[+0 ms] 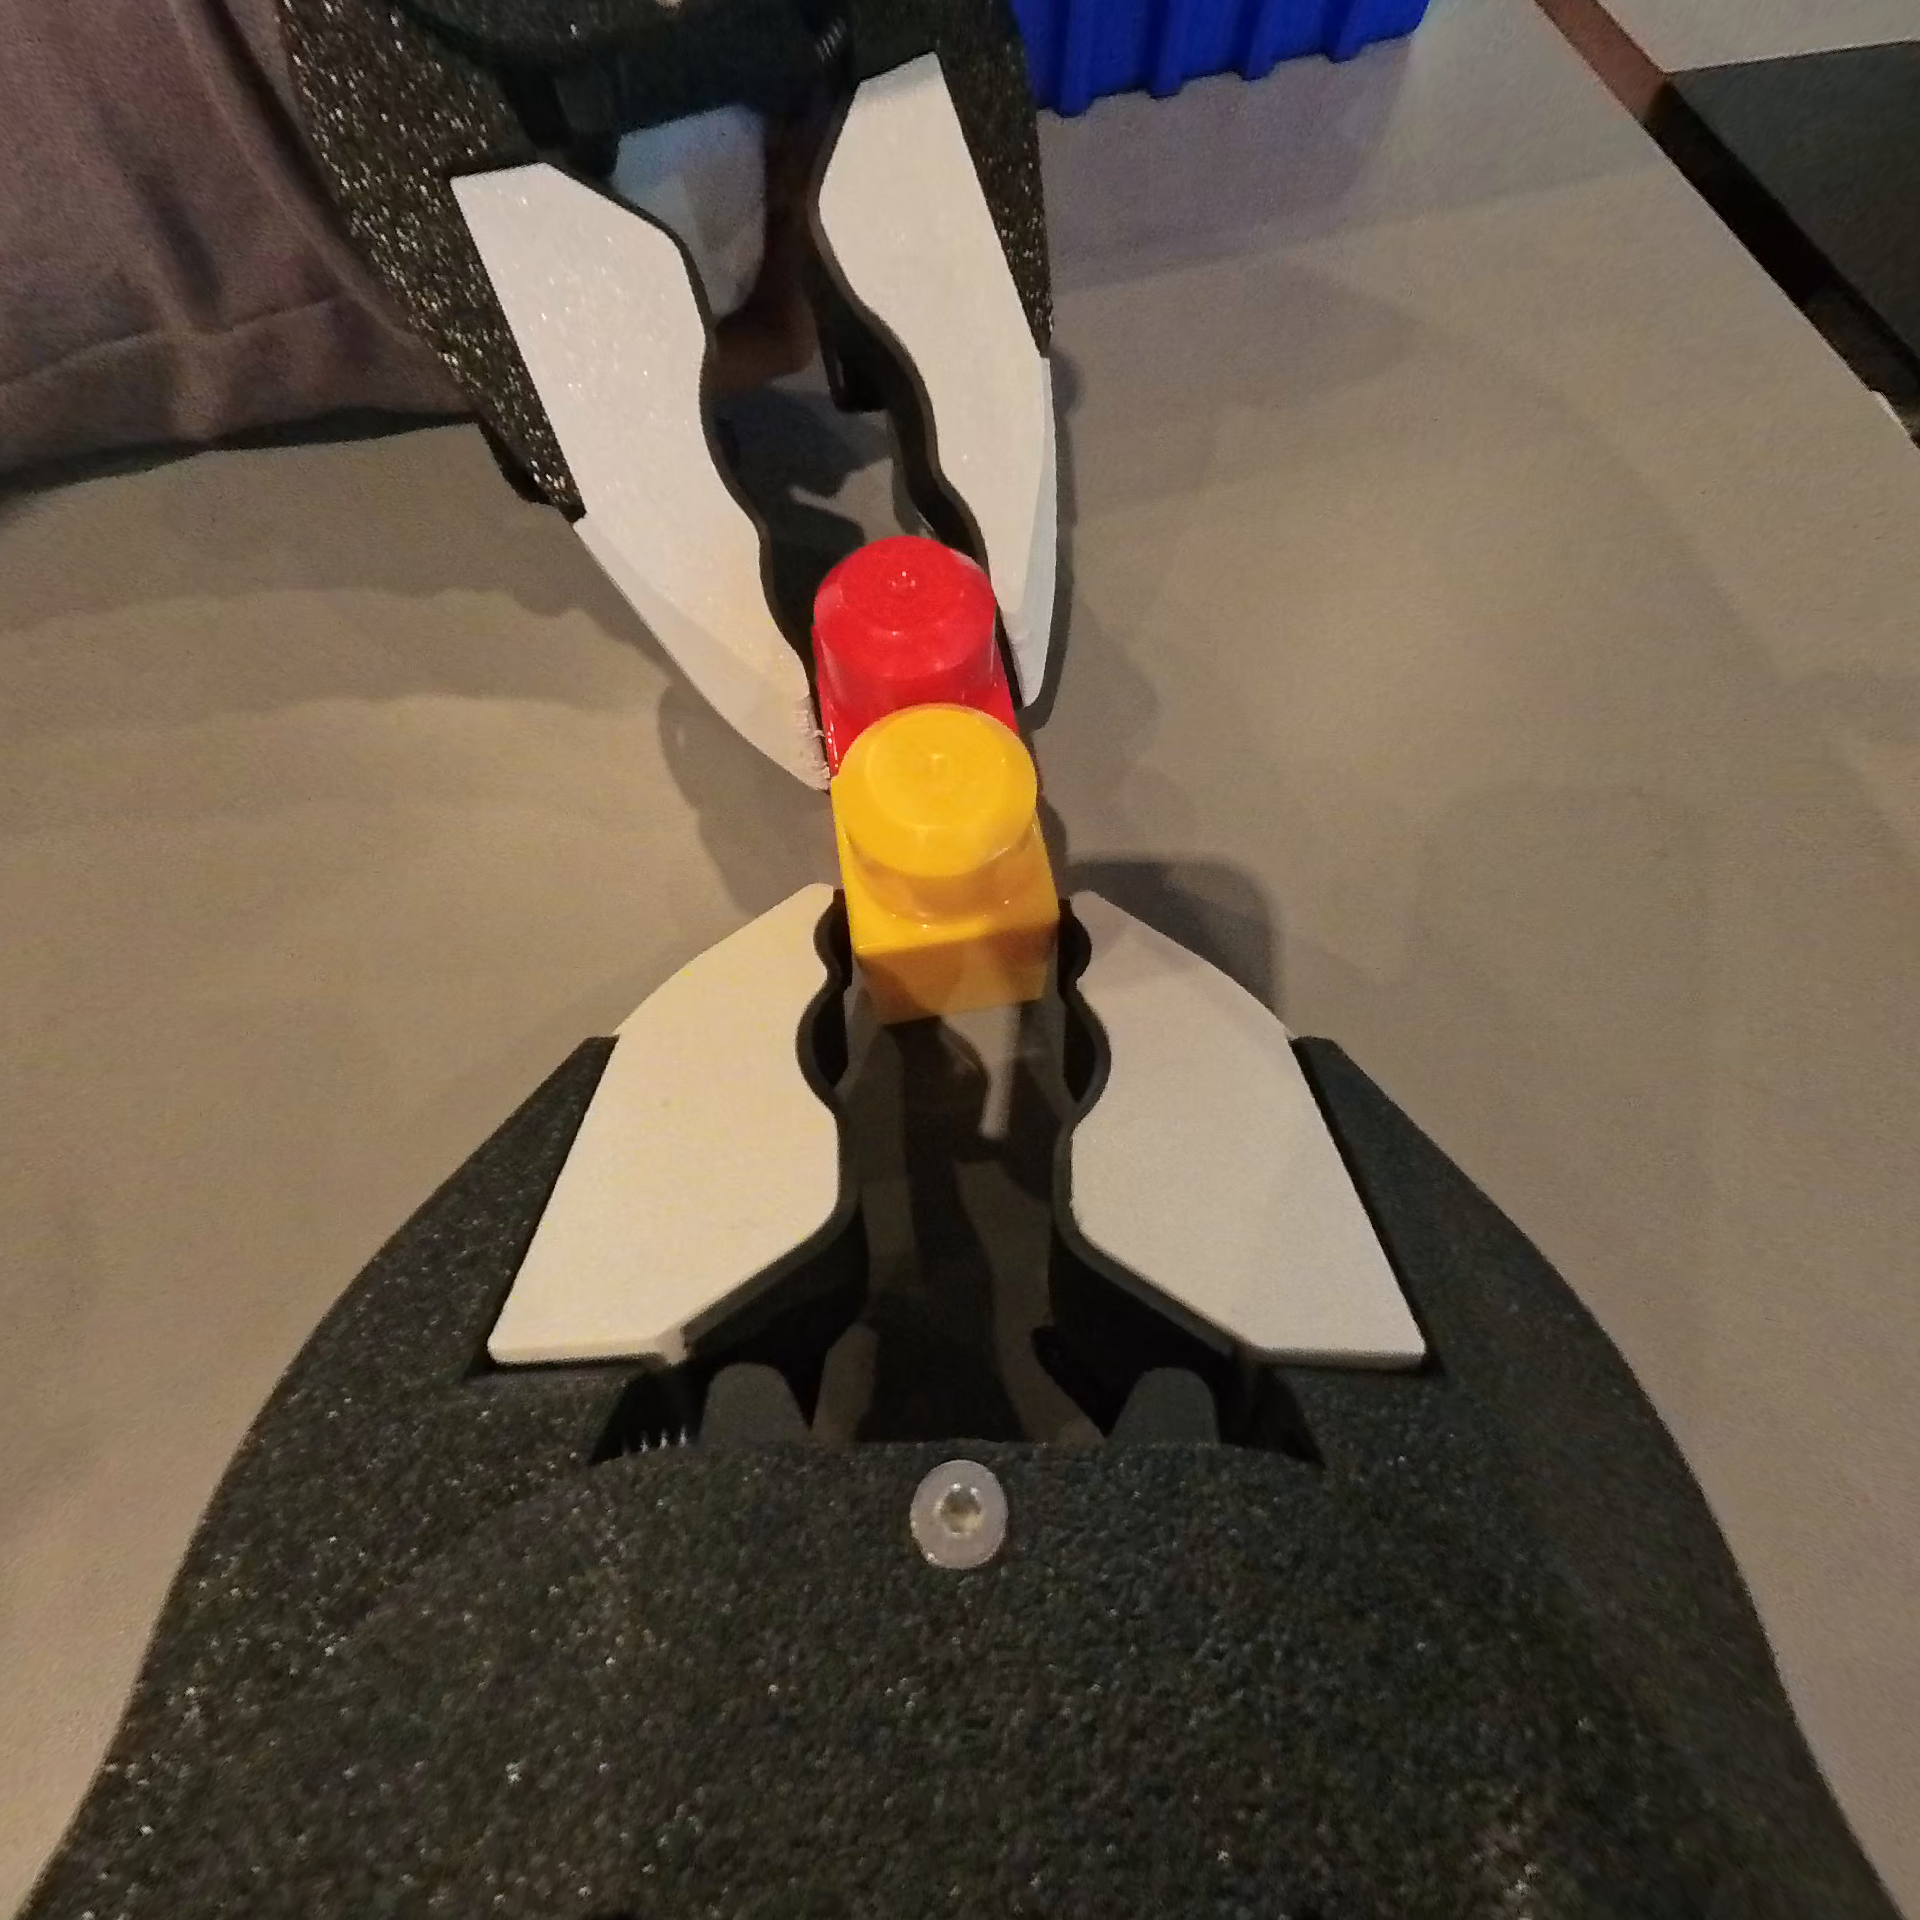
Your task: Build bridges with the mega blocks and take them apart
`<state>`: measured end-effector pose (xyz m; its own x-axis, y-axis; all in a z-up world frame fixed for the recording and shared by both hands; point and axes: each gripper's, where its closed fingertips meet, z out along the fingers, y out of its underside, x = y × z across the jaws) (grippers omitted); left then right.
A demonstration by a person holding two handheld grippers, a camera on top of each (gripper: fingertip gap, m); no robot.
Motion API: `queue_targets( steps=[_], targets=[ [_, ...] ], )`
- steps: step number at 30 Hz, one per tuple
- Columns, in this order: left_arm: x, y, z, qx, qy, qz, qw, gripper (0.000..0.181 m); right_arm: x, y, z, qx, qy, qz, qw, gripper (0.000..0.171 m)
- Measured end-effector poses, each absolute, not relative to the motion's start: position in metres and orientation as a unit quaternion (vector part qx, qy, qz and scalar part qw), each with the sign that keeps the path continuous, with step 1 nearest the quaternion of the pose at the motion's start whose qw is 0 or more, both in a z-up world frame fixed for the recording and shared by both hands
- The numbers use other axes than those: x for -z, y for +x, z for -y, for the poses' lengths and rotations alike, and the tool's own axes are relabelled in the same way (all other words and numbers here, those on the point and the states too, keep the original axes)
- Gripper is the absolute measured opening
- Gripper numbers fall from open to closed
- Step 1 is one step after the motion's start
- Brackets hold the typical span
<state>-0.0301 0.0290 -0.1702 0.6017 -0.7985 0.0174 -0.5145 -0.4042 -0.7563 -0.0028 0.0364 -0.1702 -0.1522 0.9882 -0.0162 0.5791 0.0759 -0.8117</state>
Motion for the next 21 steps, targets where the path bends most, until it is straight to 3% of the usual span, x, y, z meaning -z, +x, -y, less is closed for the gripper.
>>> queue_targets(
  steps=[7, 11, 15, 21],
  targets=[
    [0.177, -0.031, -0.027, 0.190, -0.822, -0.406, 0.351, 0.041, 0.178, 0.001, -0.035, -0.332, -0.576, 0.694, 0.275, 0.040],
    [0.181, -0.033, -0.026, 0.169, -0.822, -0.416, 0.349, 0.056, 0.178, 0.001, -0.034, -0.331, -0.572, 0.697, 0.277, 0.071],
    [0.168, -0.039, -0.029, 0.177, -0.824, -0.391, 0.371, 0.068, 0.171, 0.004, -0.038, -0.340, -0.570, 0.685, 0.302, 0.083],
    [0.139, -0.048, -0.025, 0.214, -0.810, -0.304, 0.454, 0.086, 0.153, 0.017, -0.045, -0.333, -0.565, 0.648, 0.388, 0.080]
  ],
)
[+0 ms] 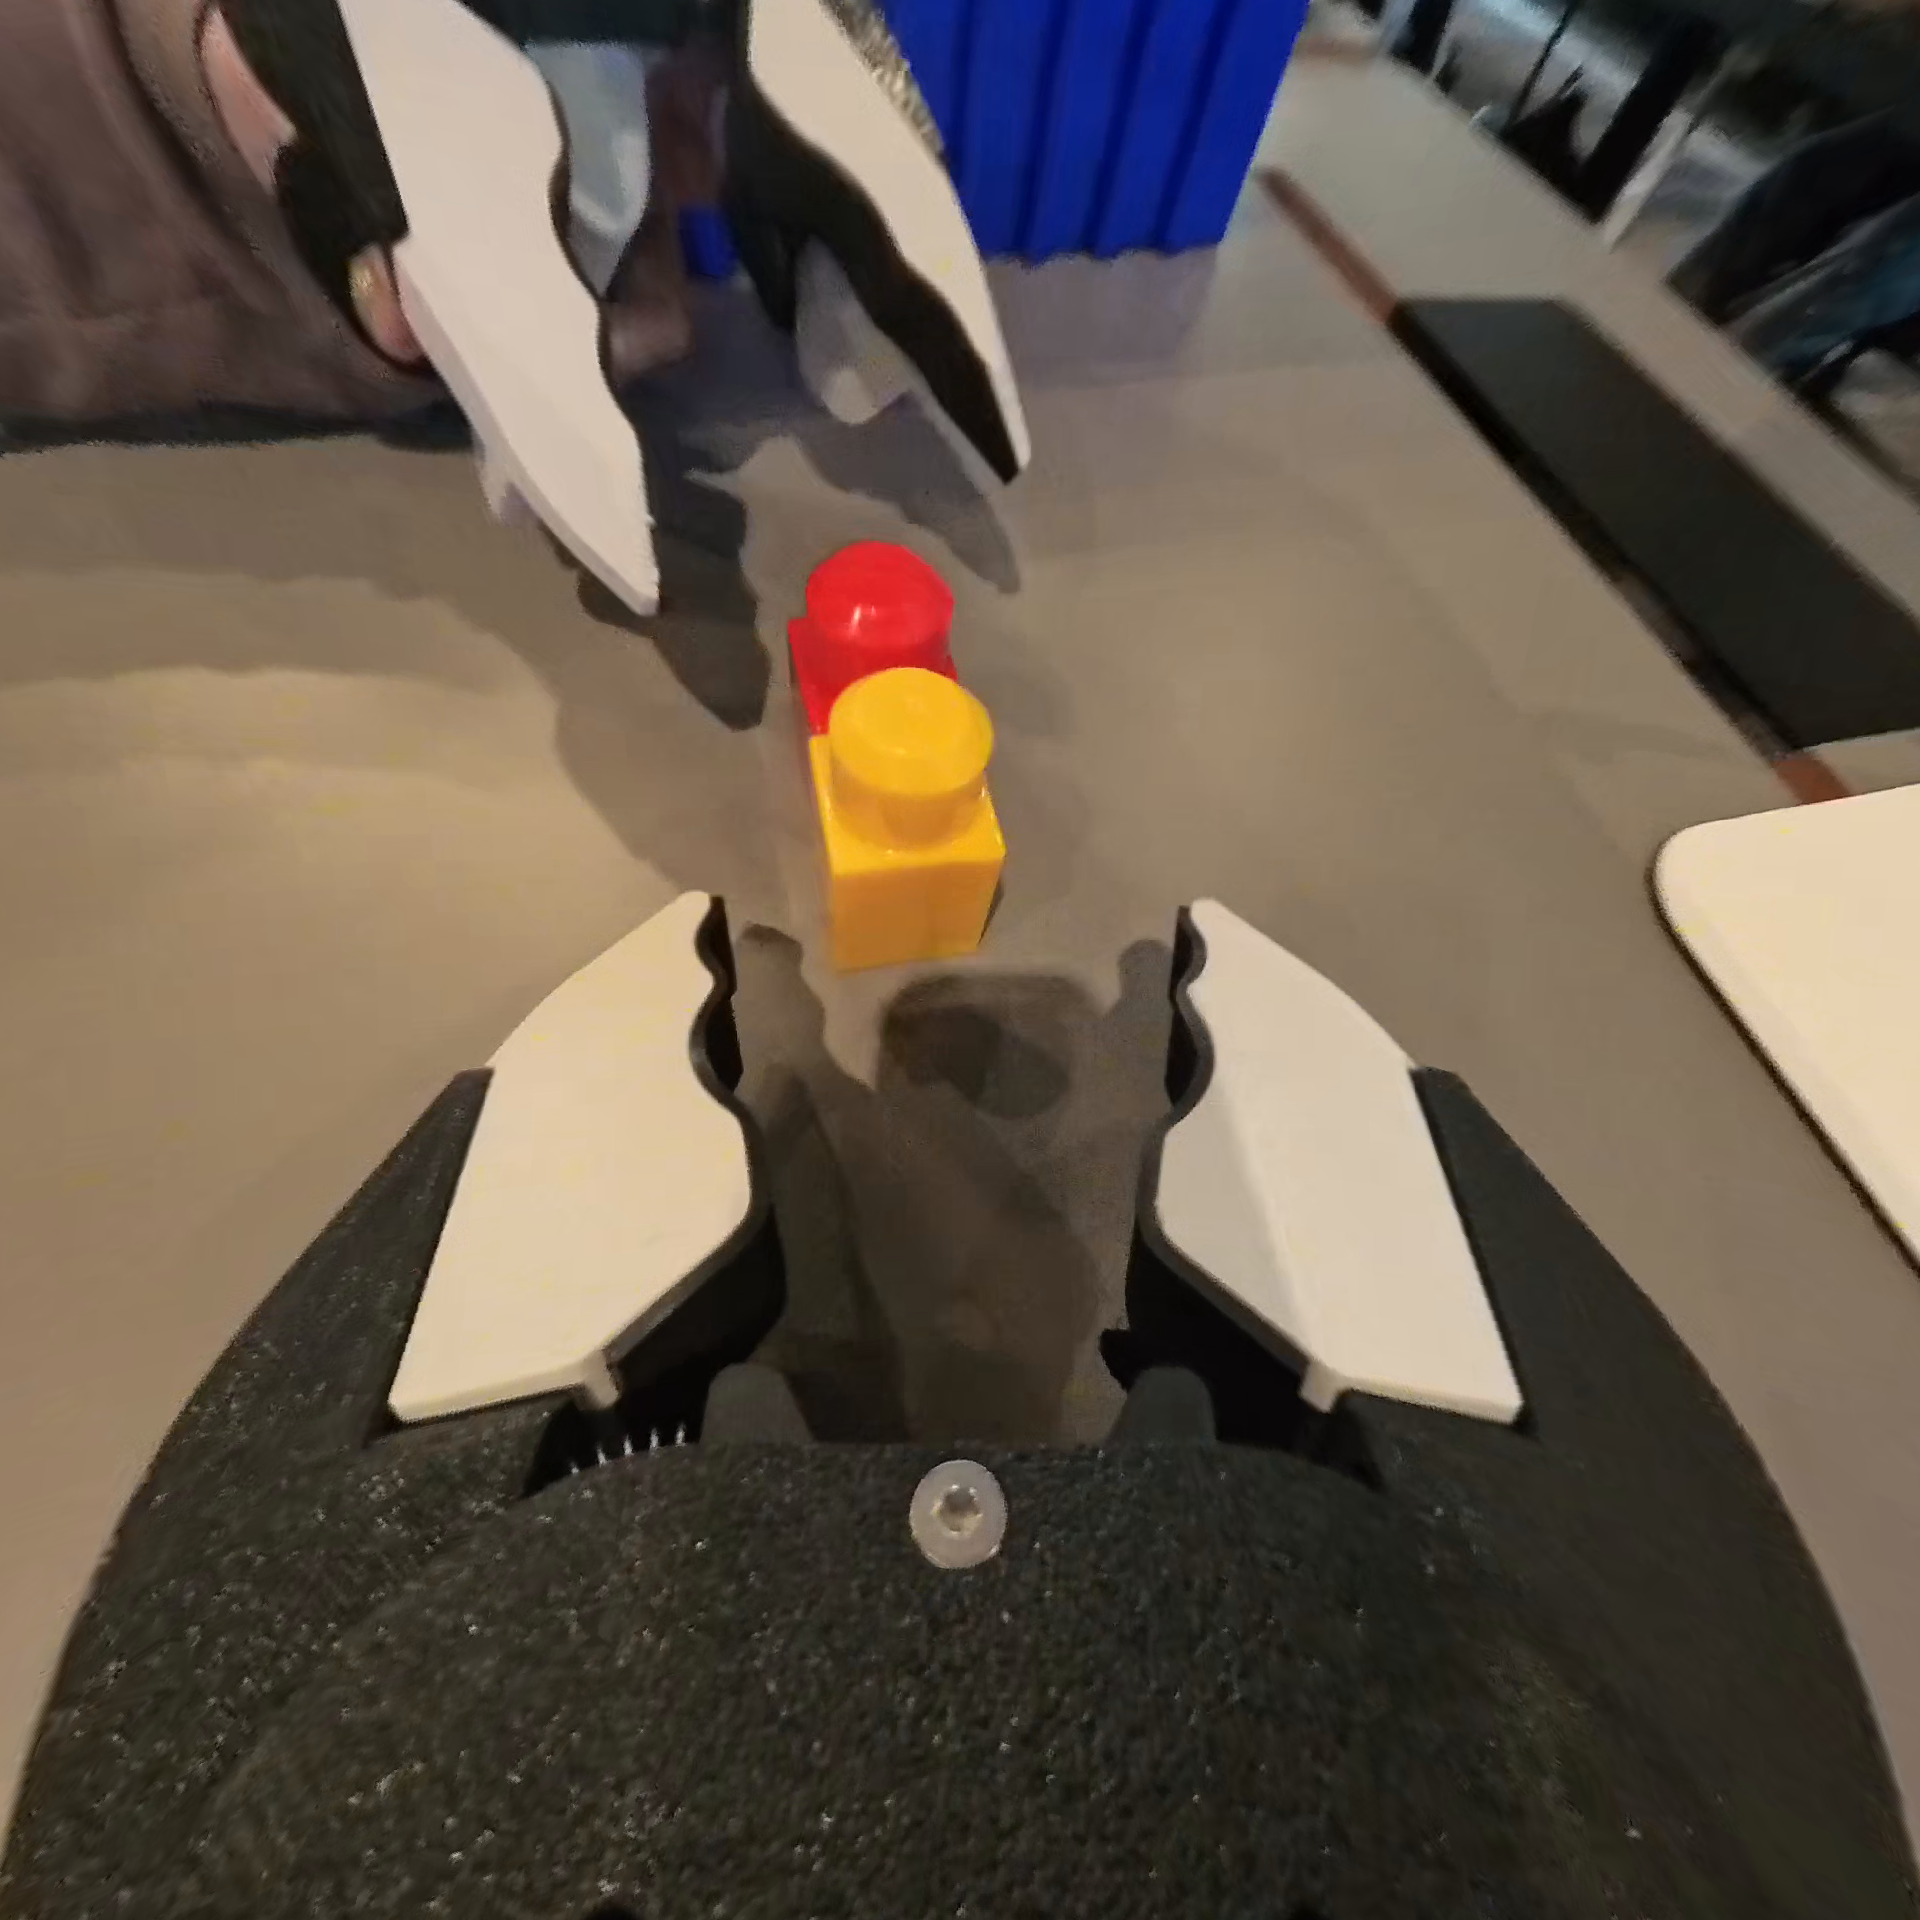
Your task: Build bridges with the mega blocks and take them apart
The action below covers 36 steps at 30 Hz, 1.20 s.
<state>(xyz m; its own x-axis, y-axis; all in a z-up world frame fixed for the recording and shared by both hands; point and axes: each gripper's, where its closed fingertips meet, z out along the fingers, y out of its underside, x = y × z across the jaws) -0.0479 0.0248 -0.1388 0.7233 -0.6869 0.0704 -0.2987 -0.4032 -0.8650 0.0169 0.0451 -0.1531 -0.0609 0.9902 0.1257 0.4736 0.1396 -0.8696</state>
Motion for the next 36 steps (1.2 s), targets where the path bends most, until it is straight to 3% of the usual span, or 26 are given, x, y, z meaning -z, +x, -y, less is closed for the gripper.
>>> queue_targets(
  steps=[6, 11, 17, 24, 36],
  targets=[
    [0.120, -0.054, -0.012, 0.180, -0.785, -0.275, 0.526, 0.088, 0.119, 0.027, -0.039, -0.316, -0.532, 0.586, 0.524, 0.073],
    [0.092, -0.063, -0.001, 0.146, -0.719, -0.215, 0.645, 0.068, 0.096, 0.039, -0.032, -0.282, -0.514, 0.538, 0.606, 0.067],
    [0.069, -0.072, 0.006, 0.088, -0.659, -0.165, 0.728, 0.065, 0.080, 0.054, -0.038, -0.259, -0.522, 0.474, 0.660, 0.064],
    [0.071, -0.061, 0.007, 0.068, -0.646, -0.180, 0.738, 0.071, 0.068, 0.075, -0.053, -0.272, -0.539, 0.401, 0.689, 0.062],
    [0.069, -0.071, 0.006, 0.082, -0.643, -0.151, 0.747, 0.070, 0.075, 0.054, -0.039, -0.301, -0.513, 0.460, 0.660, 0.061]
  ],
)
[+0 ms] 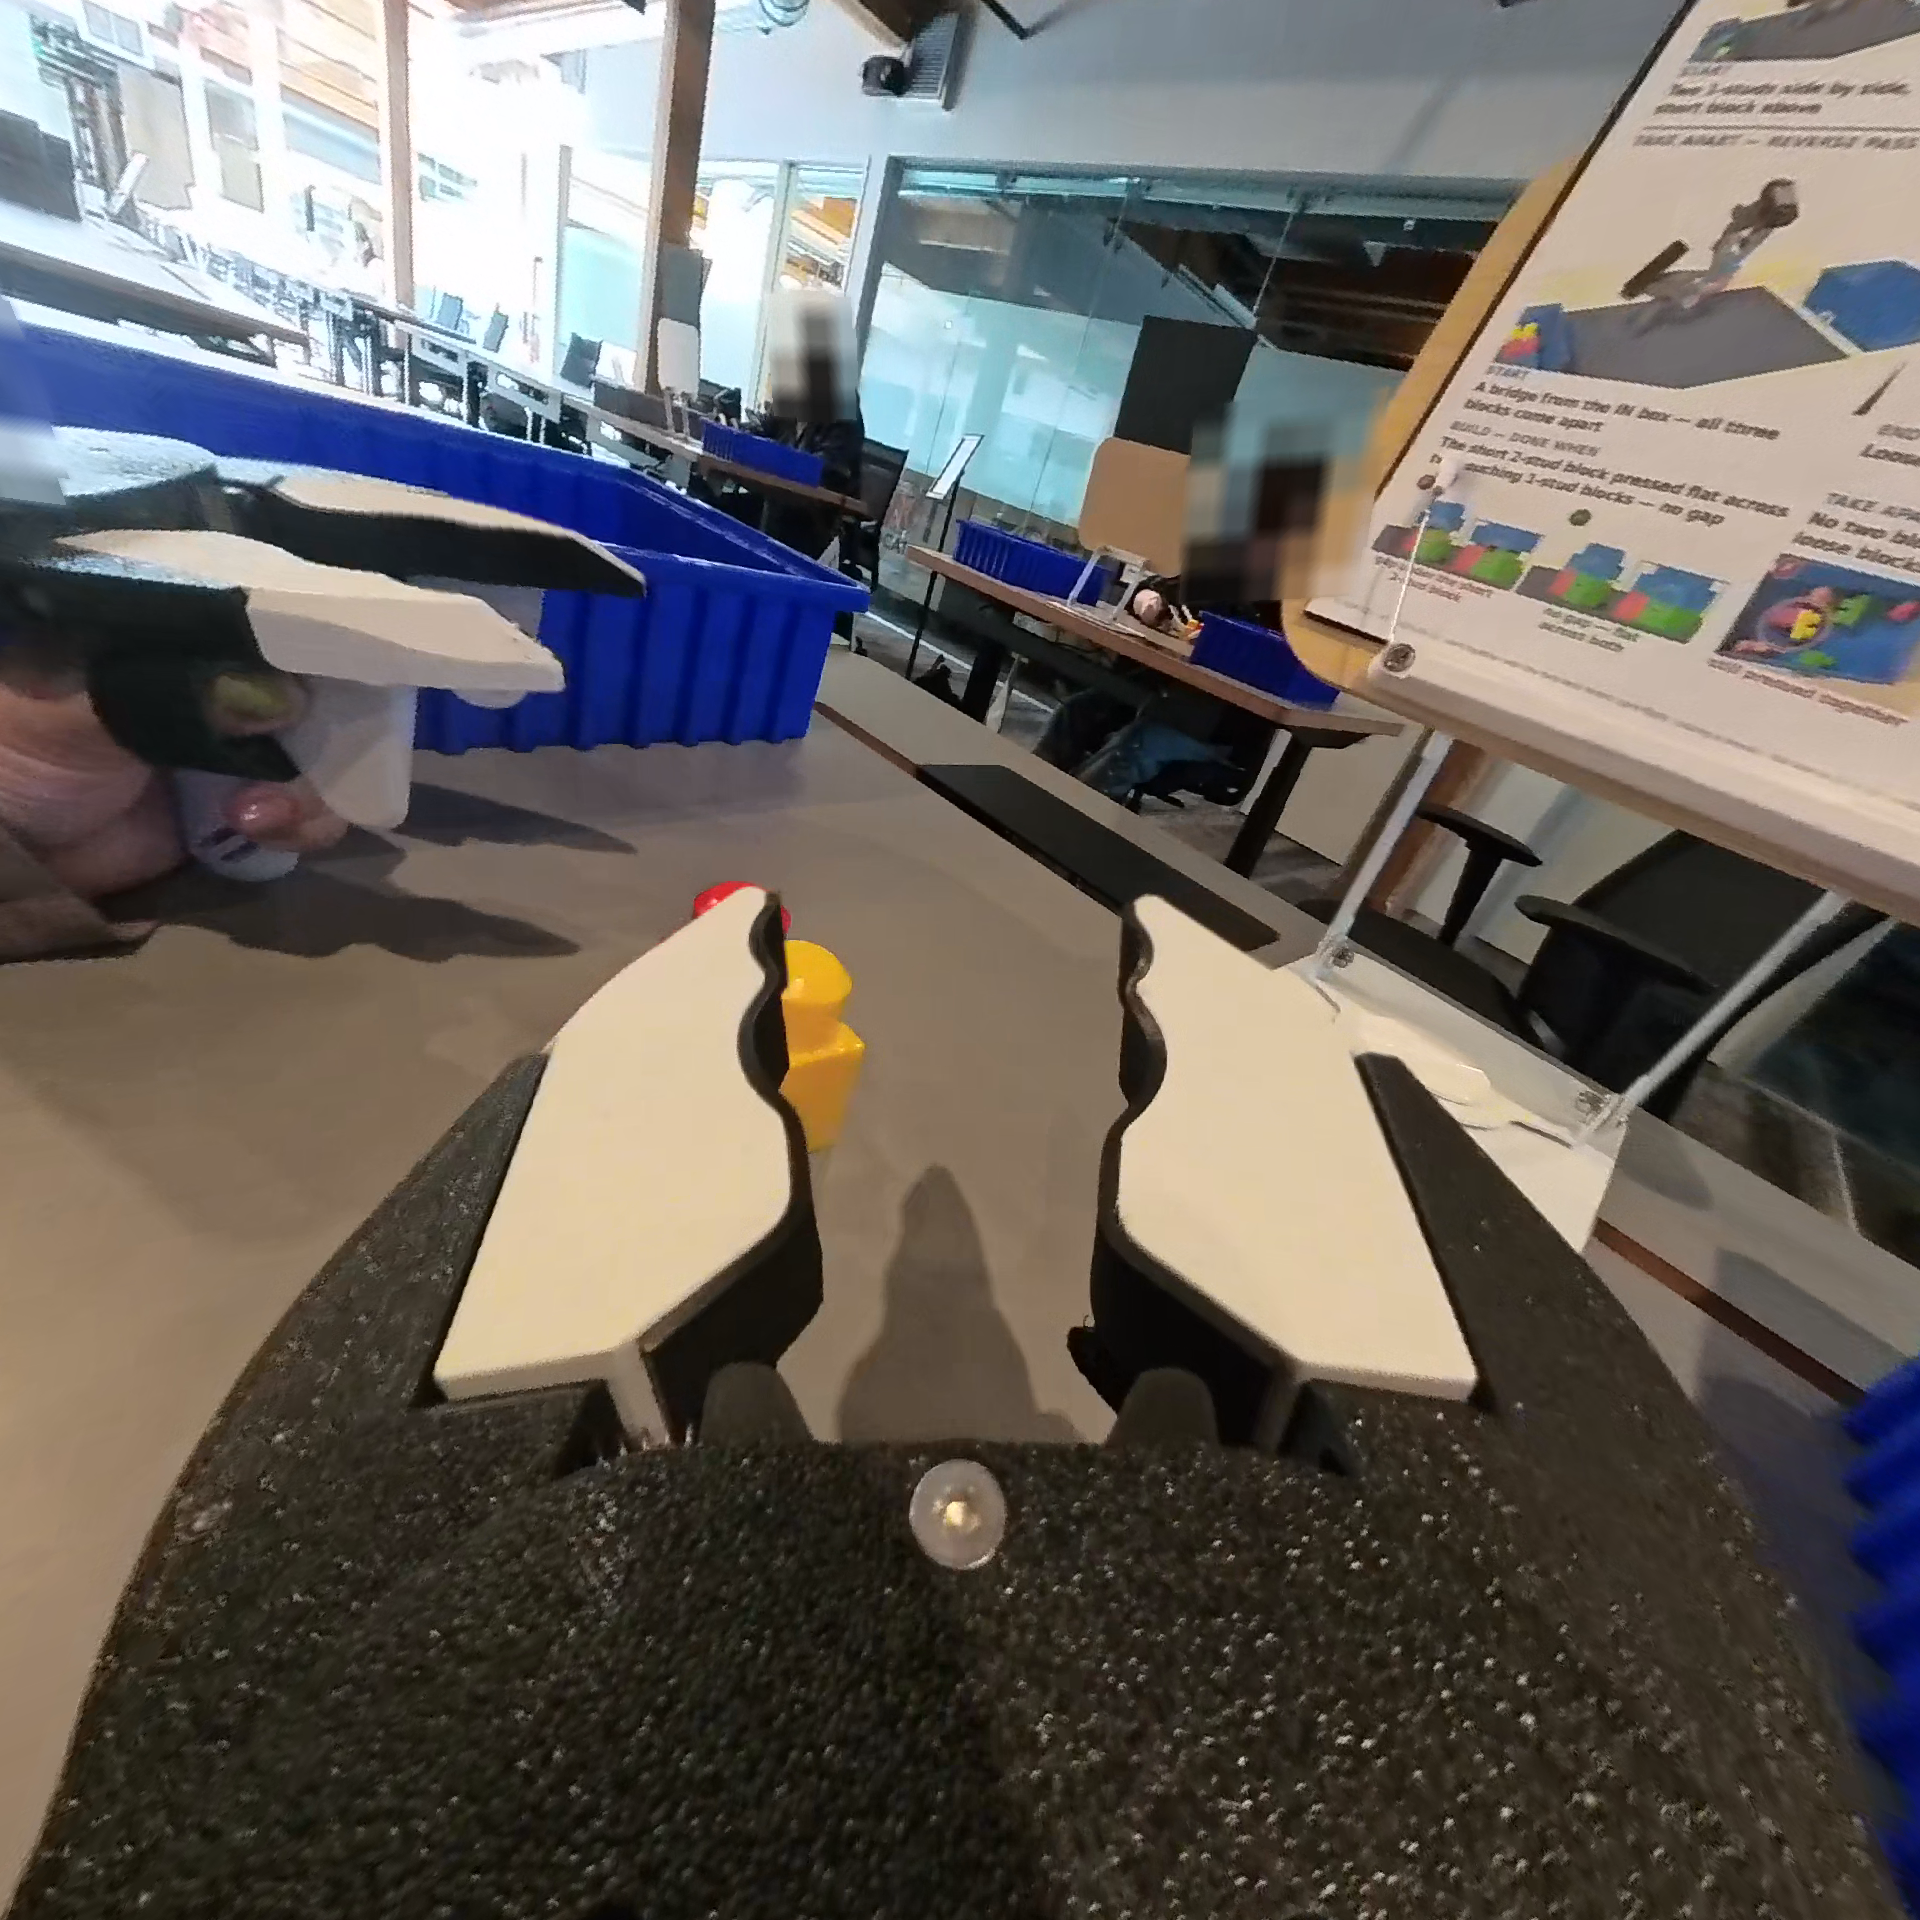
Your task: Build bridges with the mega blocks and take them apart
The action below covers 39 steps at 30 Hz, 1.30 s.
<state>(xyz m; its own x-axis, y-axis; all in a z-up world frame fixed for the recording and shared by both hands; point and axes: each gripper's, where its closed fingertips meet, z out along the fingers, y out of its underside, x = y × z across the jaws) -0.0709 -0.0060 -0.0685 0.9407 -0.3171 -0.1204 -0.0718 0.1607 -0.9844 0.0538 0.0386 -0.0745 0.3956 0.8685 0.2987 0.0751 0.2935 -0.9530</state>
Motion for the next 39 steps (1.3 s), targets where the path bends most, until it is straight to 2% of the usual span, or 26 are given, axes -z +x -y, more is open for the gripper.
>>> queue_targets(
  steps=[23, 39],
  targets=[
    [0.075, -0.065, 0.004, 0.069, -0.654, -0.172, 0.734, 0.064, 0.076, 0.053, -0.039, -0.326, -0.518, 0.456, 0.646, 0.060],
    [0.060, -0.061, 0.015, 0.026, -0.630, -0.174, 0.756, 0.065, 0.069, 0.061, -0.042, -0.332, -0.515, 0.433, 0.661, 0.060]
  ],
)
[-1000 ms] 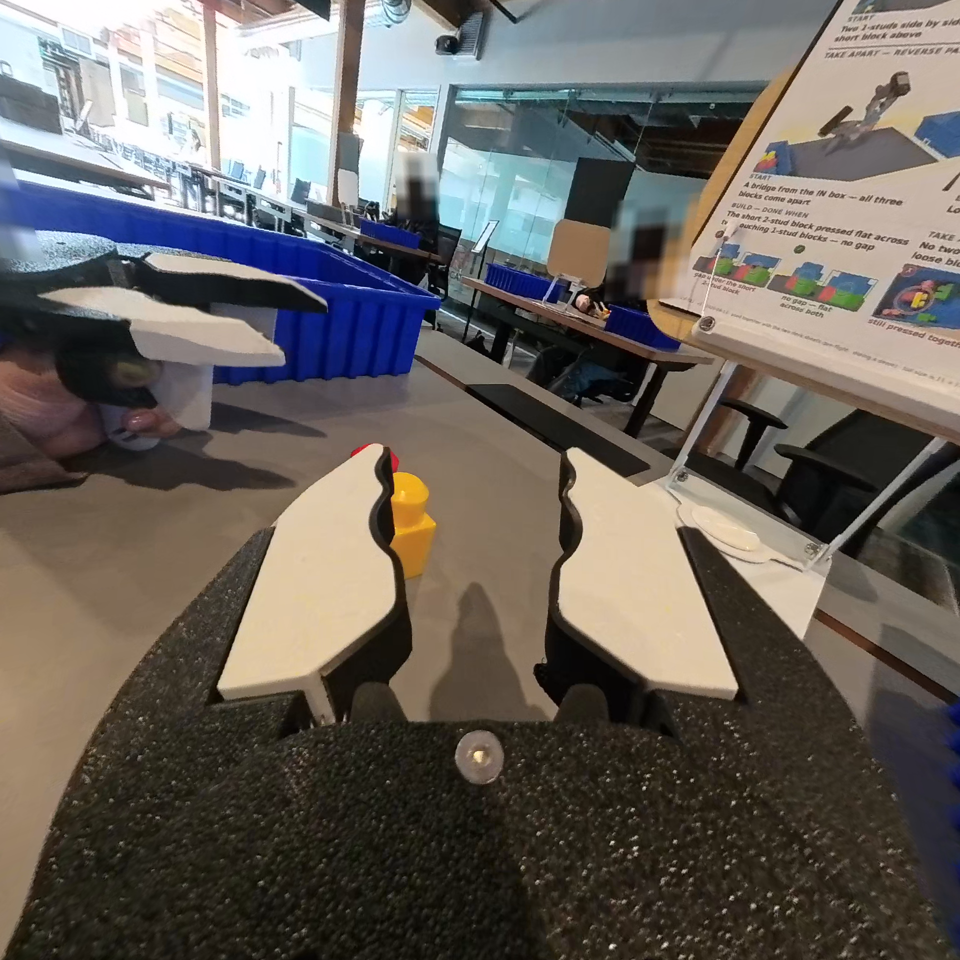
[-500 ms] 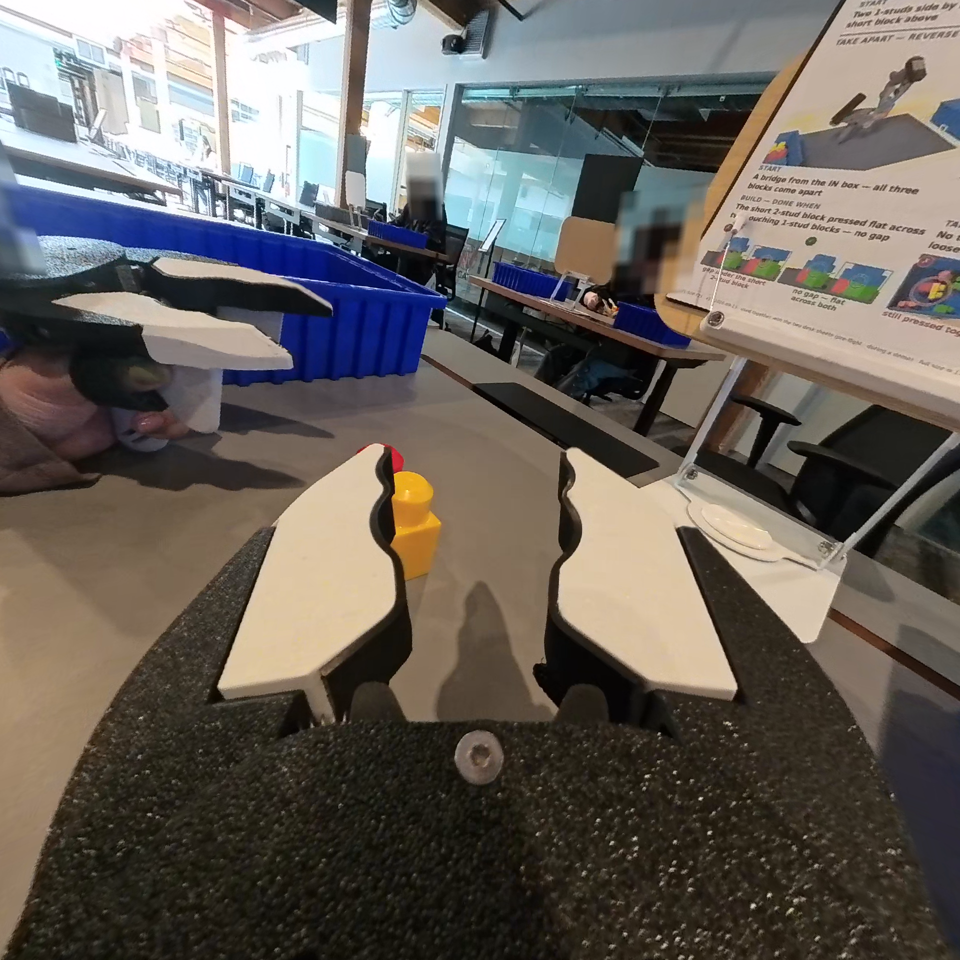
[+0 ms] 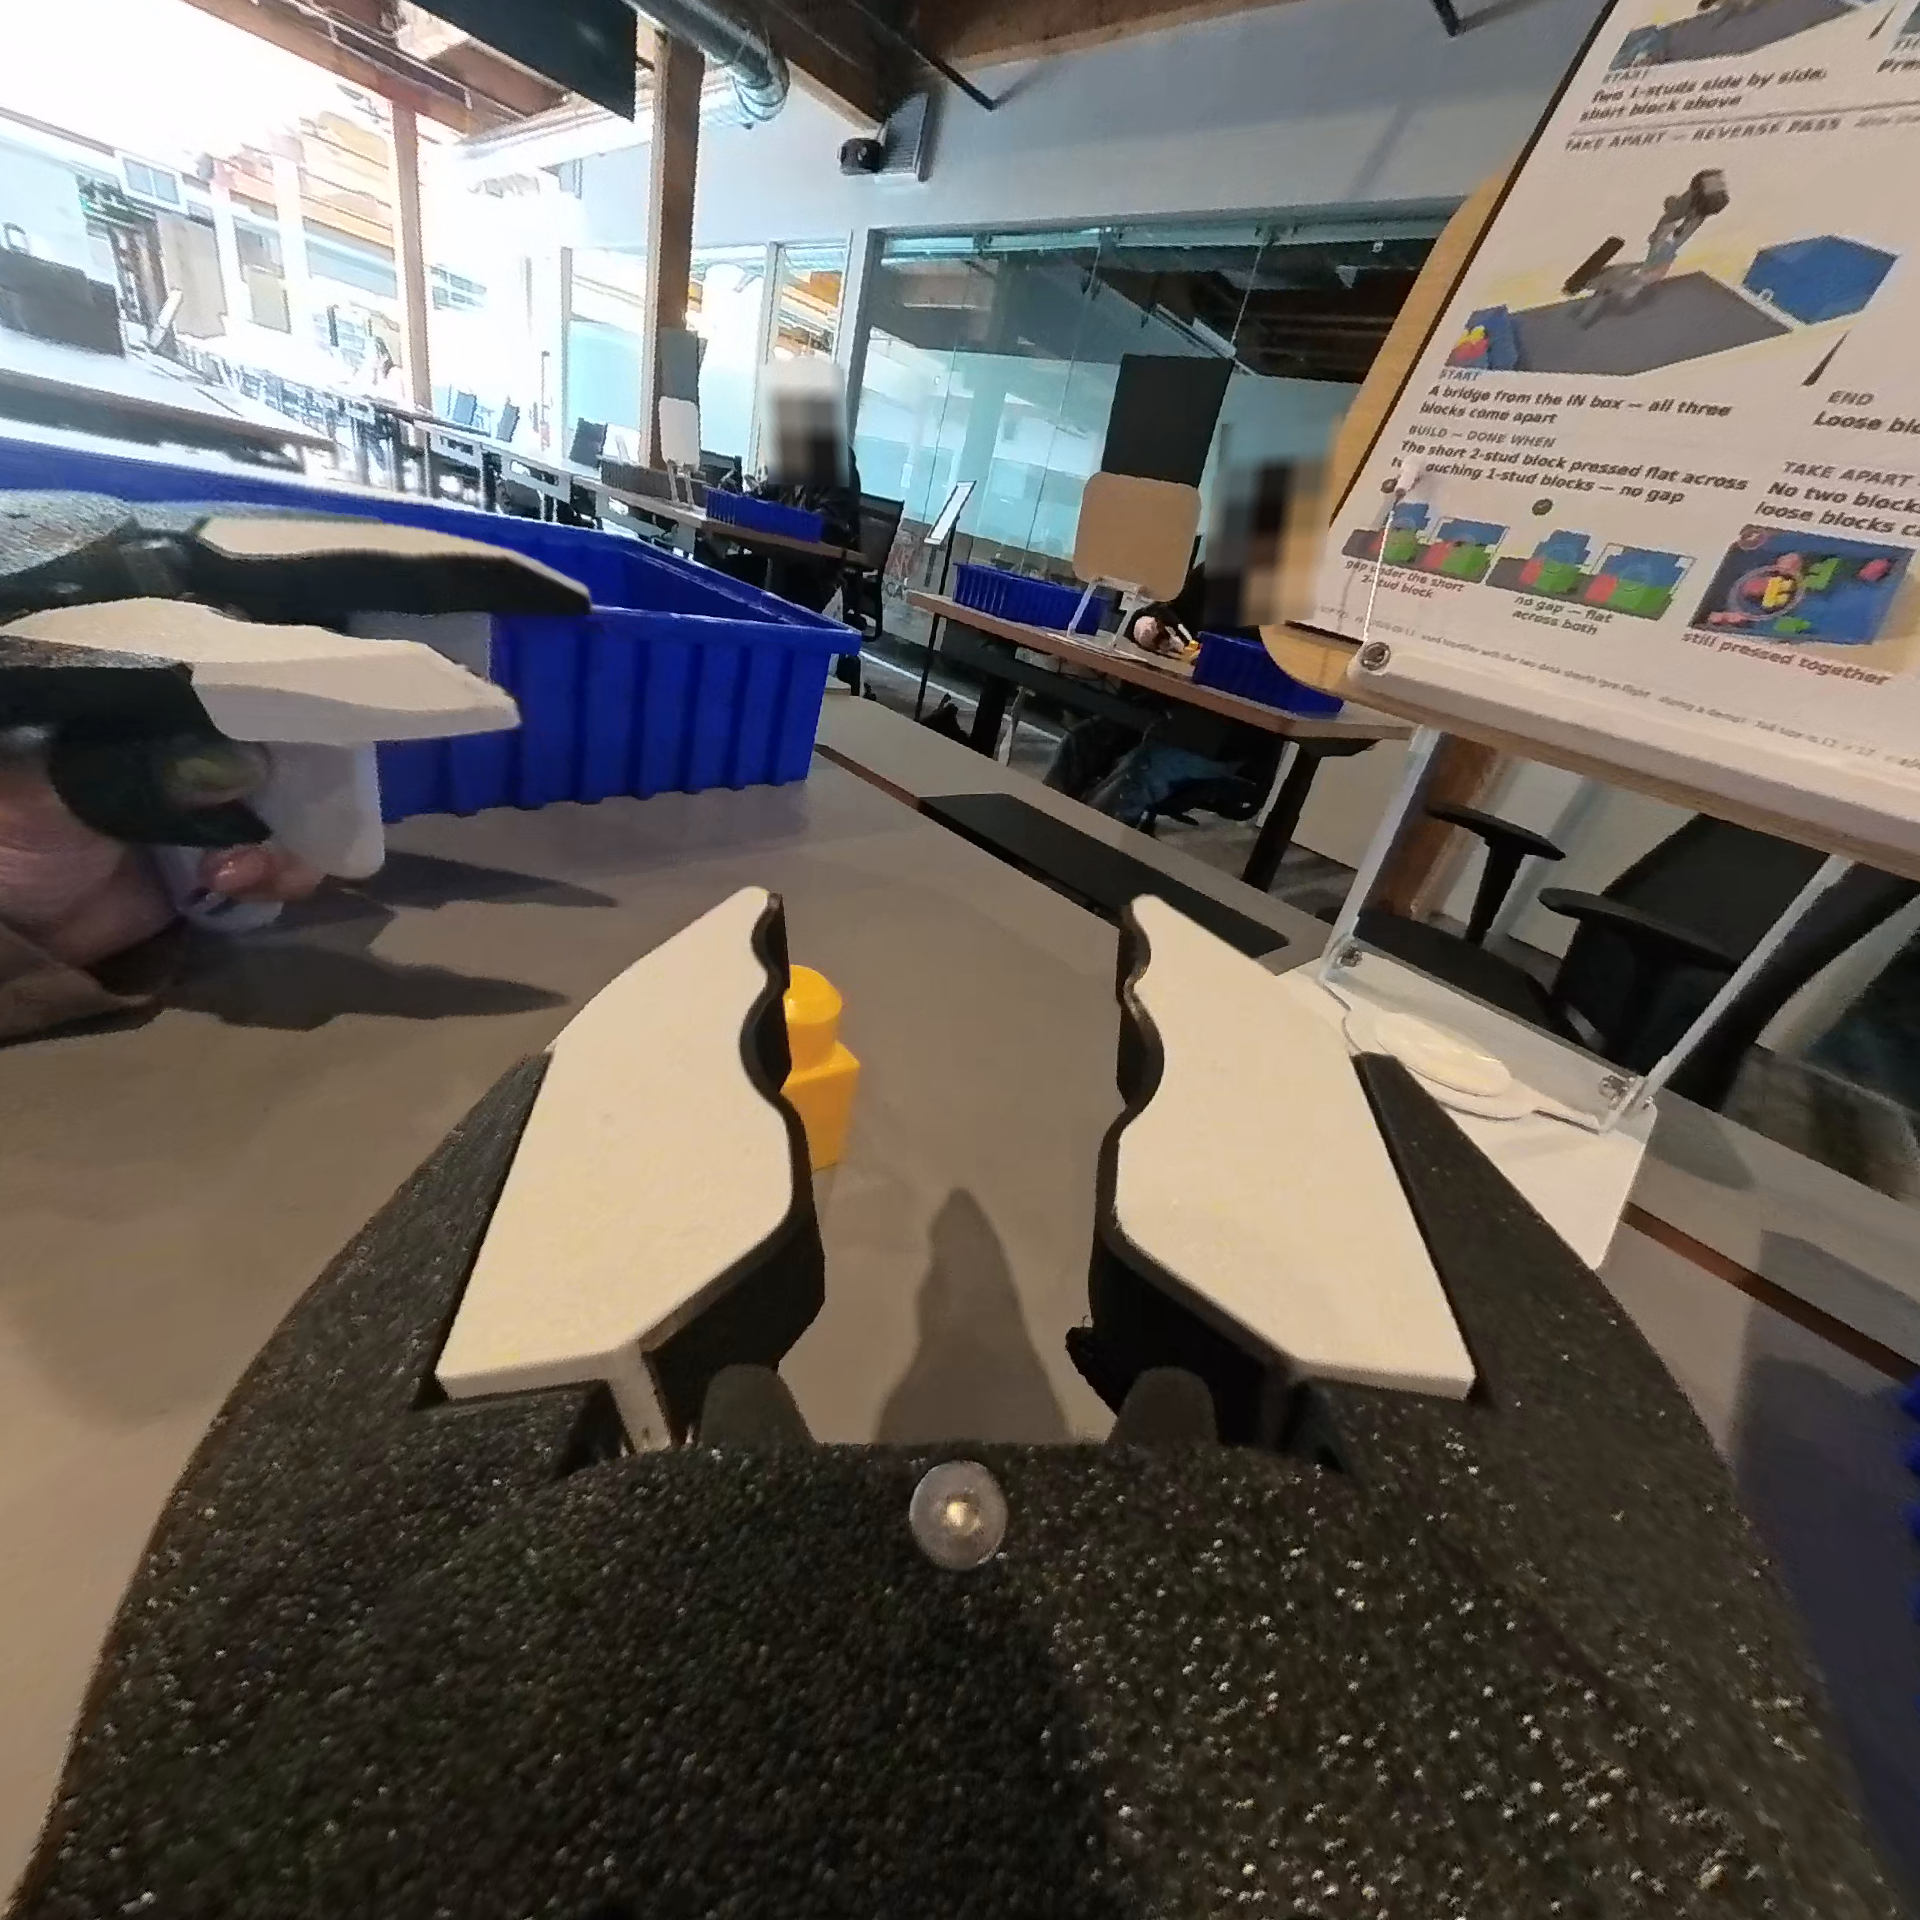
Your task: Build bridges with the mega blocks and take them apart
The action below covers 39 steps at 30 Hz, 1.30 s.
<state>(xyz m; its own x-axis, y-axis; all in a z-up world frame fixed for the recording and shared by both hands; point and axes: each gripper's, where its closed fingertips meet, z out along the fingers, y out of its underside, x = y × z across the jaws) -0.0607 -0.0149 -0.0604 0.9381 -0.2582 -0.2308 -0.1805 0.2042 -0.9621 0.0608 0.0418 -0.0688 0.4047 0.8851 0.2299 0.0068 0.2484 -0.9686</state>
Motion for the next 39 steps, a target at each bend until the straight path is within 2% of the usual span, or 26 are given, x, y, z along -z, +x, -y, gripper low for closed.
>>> queue_targets(
  steps=[12, 39],
  targets=[
    [0.065, -0.041, 0.029, -0.016, -0.623, -0.198, 0.756, 0.062, 0.065, 0.062, -0.038, -0.339, -0.510, 0.428, 0.664, 0.060],
    [0.062, -0.053, 0.028, 0.003, -0.624, -0.167, 0.763, 0.061, 0.065, 0.064, -0.040, -0.345, -0.513, 0.421, 0.664, 0.060]
  ],
)
